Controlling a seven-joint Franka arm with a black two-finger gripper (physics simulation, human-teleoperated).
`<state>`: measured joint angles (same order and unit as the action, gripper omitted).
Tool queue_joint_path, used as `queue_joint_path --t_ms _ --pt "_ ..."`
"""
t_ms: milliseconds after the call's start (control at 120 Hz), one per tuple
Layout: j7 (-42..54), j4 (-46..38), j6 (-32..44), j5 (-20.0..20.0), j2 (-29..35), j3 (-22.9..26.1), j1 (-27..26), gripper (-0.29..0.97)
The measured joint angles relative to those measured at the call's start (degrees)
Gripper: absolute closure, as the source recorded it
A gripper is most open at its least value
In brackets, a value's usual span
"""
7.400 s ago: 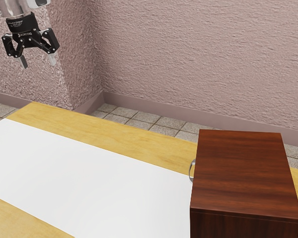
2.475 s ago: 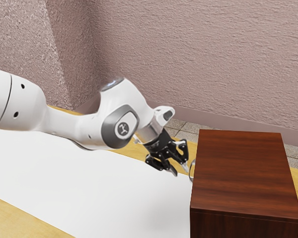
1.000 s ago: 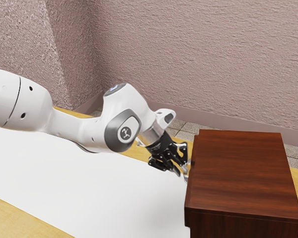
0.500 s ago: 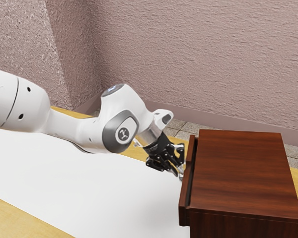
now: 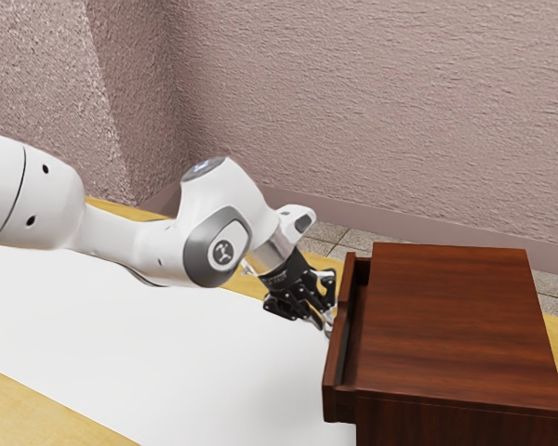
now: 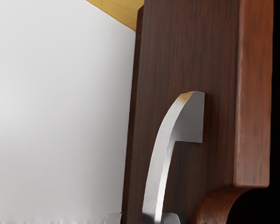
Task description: Pull the drawer handle with one arm to open the drawer
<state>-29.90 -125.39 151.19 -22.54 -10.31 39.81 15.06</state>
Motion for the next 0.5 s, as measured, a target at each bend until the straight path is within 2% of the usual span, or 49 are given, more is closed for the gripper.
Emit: queue_joint_path --t_ms 500 --pt "0.1 -1.4 -0.5 -0.1 1.9 -0.9 0.1 0.68"
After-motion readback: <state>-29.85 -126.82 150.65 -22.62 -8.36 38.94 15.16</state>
